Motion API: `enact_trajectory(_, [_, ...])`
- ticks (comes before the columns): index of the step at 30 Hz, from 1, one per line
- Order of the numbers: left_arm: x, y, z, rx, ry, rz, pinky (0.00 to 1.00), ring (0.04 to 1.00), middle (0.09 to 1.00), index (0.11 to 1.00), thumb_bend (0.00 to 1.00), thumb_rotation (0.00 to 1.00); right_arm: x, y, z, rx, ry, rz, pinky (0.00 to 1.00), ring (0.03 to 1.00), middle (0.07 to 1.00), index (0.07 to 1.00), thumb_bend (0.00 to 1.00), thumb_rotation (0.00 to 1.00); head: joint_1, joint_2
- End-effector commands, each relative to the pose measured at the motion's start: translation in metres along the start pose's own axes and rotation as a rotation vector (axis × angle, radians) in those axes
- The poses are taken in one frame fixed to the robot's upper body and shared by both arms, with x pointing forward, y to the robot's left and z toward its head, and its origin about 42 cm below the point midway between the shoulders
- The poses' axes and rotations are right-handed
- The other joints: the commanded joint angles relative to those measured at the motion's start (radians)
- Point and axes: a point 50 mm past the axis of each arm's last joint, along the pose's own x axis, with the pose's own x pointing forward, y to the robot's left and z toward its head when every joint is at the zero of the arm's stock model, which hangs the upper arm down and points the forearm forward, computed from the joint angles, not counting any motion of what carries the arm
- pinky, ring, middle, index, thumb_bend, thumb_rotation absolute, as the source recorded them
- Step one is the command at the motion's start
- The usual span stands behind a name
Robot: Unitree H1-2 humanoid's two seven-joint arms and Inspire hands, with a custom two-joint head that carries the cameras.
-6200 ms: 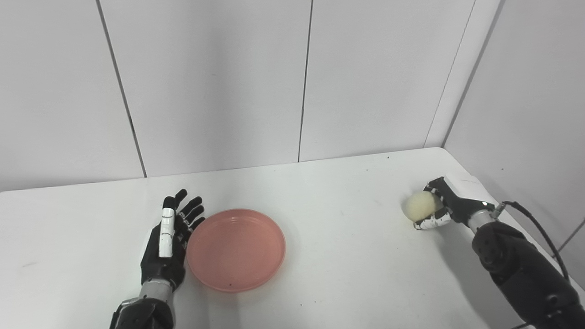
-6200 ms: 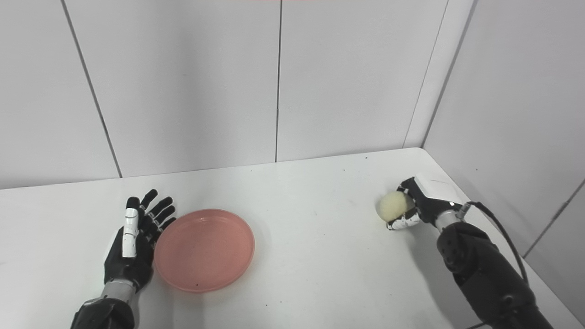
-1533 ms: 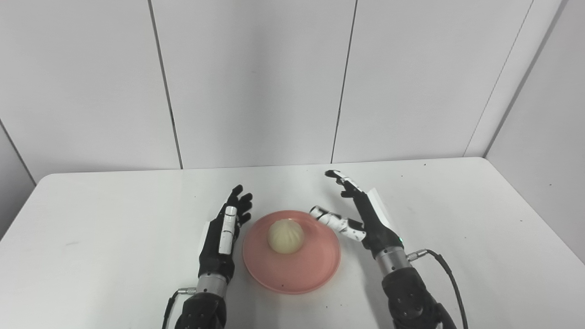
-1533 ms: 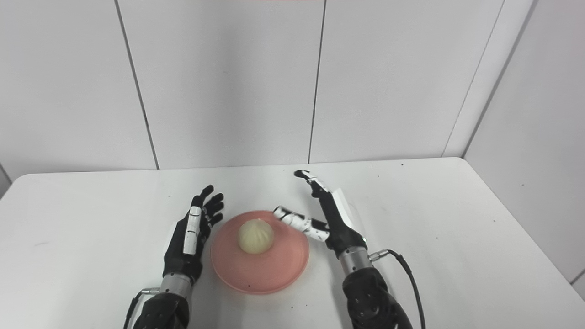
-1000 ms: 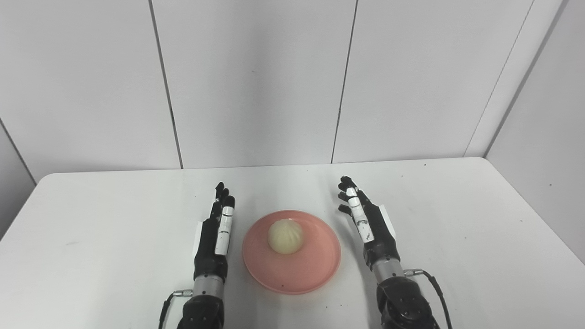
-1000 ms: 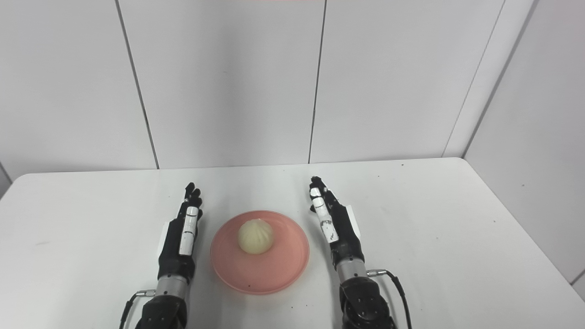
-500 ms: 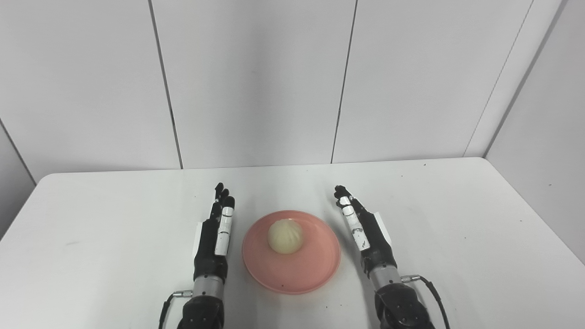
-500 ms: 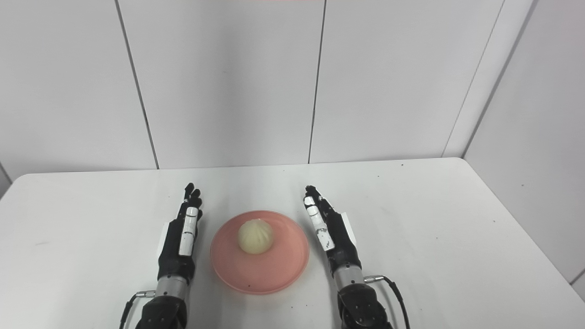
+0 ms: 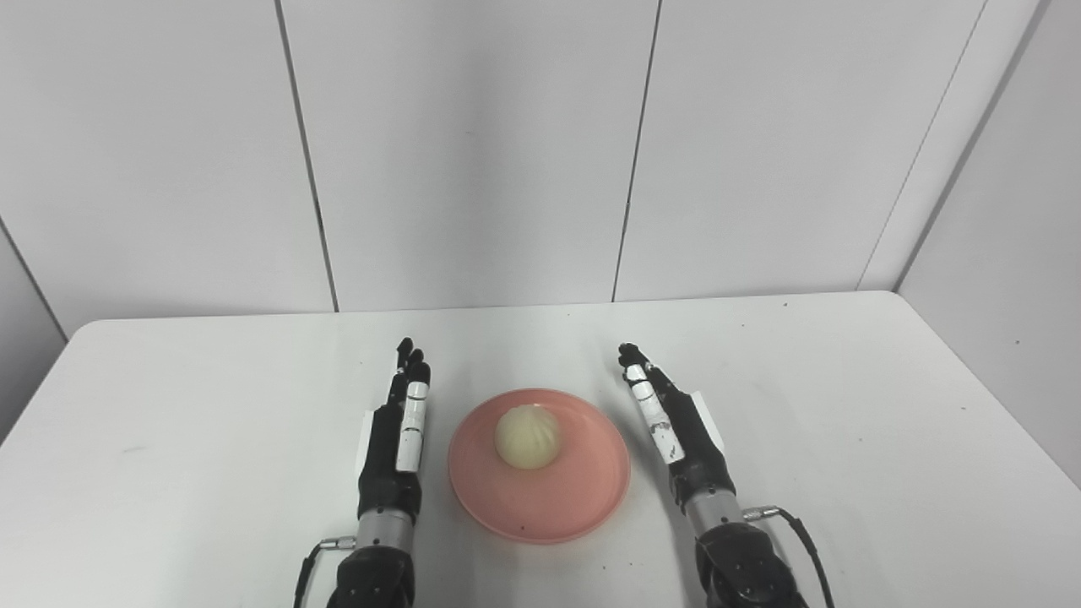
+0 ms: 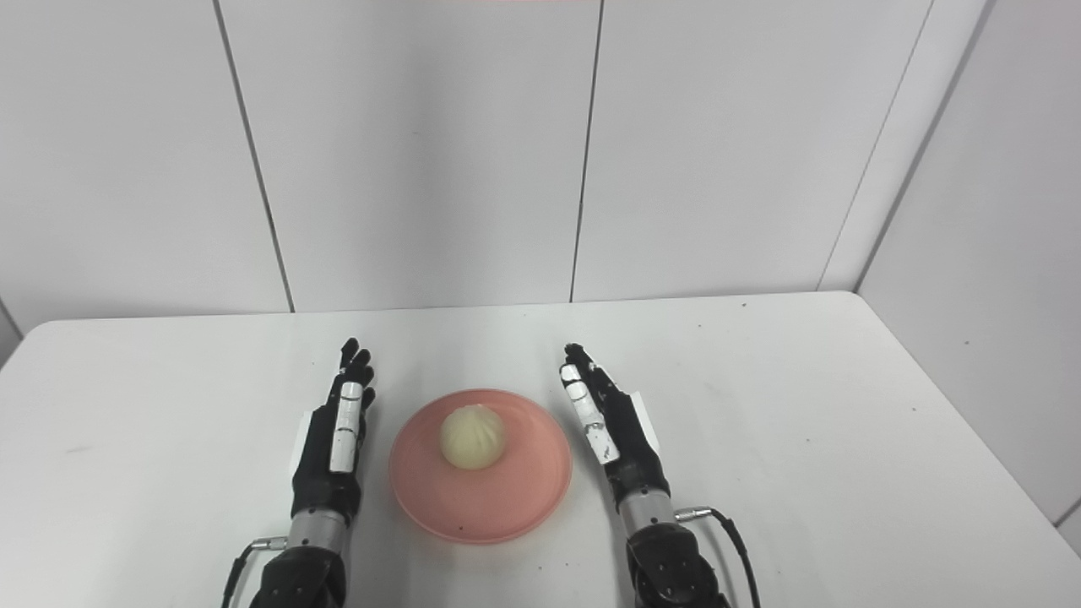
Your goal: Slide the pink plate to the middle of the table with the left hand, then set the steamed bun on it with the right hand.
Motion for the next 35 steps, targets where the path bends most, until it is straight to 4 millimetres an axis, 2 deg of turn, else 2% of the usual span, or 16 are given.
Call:
enact_trajectory(1, [0.004,-0.002,0.009,0.006,-0.04,-0.017,1.0,1.0,1.0,1.0,0.62,0.99,0.006,-0.001,0.017,-0.002,-0.089,-0.003,0.95,0.915,0.906,0.879,0.75,1.0,0.001,0.001])
enact_trajectory(20, [0.001,0.001,0.011,0.004,-0.011,-0.021,1.0,1.0,1.0,1.0,0.64,0.97,-0.001,0.003,0.014,0.021,-0.067,-0.009,0.92,0.911,0.905,0.874,0.75,1.0,-0.001,0.009])
enact_trajectory(28, [0.002,0.009,0.014,-0.005,-0.006,-0.029,1.0,1.0,1.0,1.0,0.64,0.96,-0.008,0.002,0.01,0.045,-0.039,-0.004,0.99,0.94,0.917,0.89,0.74,1.0,0.016,0.001])
enact_trajectory(35, [-0.003,0.021,0.018,0.027,-0.011,-0.021,1.0,1.0,1.0,1.0,0.64,0.99,-0.018,0.004,0.004,0.062,-0.031,-0.024,1.0,0.94,0.906,0.886,0.78,1.0,0.018,-0.001])
